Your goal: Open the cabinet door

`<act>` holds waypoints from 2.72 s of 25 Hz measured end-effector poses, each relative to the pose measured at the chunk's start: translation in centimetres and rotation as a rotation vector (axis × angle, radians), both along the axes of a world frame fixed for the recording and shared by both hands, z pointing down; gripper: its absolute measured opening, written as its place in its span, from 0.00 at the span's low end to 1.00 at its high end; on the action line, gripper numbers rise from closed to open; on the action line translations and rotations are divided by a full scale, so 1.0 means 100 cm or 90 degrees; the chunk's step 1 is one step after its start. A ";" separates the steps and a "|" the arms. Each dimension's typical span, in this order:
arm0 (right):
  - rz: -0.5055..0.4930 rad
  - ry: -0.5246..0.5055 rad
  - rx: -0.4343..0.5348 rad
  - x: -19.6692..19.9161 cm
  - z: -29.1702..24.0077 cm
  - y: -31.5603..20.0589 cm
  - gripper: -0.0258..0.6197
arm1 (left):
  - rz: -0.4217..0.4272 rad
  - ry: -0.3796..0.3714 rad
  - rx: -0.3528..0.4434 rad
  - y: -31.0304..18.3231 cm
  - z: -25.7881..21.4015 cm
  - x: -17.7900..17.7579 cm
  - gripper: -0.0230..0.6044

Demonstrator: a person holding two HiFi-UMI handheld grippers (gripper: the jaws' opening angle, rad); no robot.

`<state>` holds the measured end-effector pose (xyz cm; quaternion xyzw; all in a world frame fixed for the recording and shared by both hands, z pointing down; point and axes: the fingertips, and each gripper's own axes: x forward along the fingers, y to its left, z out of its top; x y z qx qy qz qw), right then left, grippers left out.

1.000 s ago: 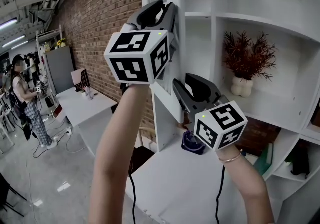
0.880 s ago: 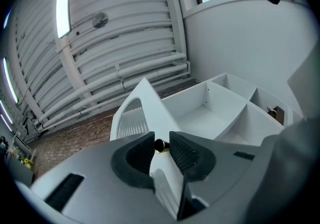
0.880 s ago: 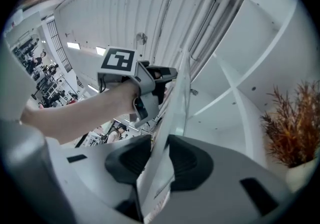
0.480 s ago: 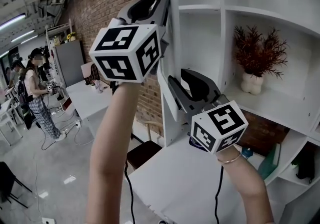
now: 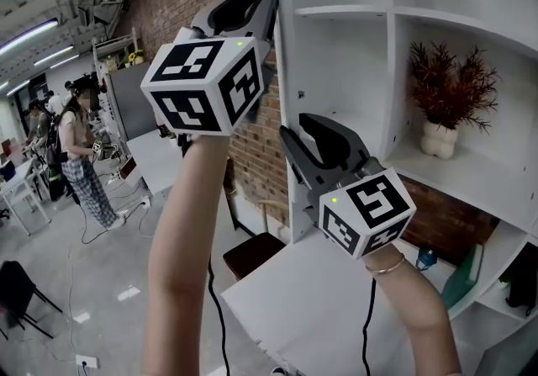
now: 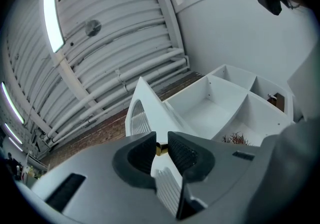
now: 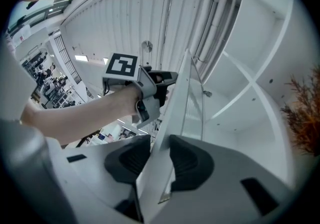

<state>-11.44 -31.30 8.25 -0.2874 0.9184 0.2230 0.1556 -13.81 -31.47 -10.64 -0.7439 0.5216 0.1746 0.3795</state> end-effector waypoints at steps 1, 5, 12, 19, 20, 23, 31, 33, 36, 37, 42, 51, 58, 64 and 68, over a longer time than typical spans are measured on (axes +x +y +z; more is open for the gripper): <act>-0.003 0.001 0.000 -0.001 0.000 0.000 0.23 | -0.007 -0.003 -0.001 0.000 0.000 -0.001 0.15; -0.019 0.003 0.001 -0.009 0.001 0.003 0.23 | -0.029 -0.005 -0.007 0.004 -0.001 -0.010 0.14; -0.043 0.001 -0.001 -0.022 0.000 0.006 0.23 | -0.047 0.002 -0.022 0.004 -0.001 -0.024 0.12; -0.061 0.003 -0.003 -0.036 -0.001 0.010 0.22 | -0.067 0.010 -0.030 0.008 -0.004 -0.040 0.10; -0.061 0.006 -0.002 -0.039 -0.001 0.010 0.22 | -0.070 0.011 -0.031 0.008 -0.004 -0.042 0.10; -0.063 0.012 -0.001 -0.049 0.000 0.012 0.22 | -0.077 0.018 -0.036 0.009 -0.003 -0.053 0.09; -0.083 0.020 -0.007 -0.075 -0.001 0.013 0.22 | -0.089 0.033 -0.050 0.007 -0.004 -0.080 0.06; -0.085 0.022 -0.005 -0.081 -0.001 0.014 0.22 | -0.098 0.034 -0.050 0.007 -0.005 -0.086 0.04; -0.089 0.024 -0.003 -0.090 -0.001 0.014 0.22 | -0.107 0.043 -0.050 0.006 -0.006 -0.096 0.04; -0.091 0.026 -0.003 -0.094 -0.001 0.014 0.22 | -0.108 0.046 -0.051 0.005 -0.006 -0.100 0.04; -0.101 0.034 0.000 -0.110 0.000 0.010 0.22 | -0.121 0.055 -0.053 -0.002 -0.006 -0.118 0.04; -0.118 0.033 -0.002 -0.150 0.002 0.002 0.21 | -0.139 0.060 -0.042 -0.008 -0.005 -0.160 0.04; -0.120 0.038 0.001 -0.176 0.001 -0.008 0.21 | -0.137 0.070 -0.045 -0.014 -0.007 -0.186 0.04; -0.121 0.042 0.002 -0.201 0.003 -0.012 0.15 | -0.139 0.092 -0.047 -0.012 -0.005 -0.213 0.04; -0.115 0.050 -0.008 -0.214 0.007 -0.025 0.14 | -0.137 0.070 -0.061 -0.022 -0.002 -0.214 0.04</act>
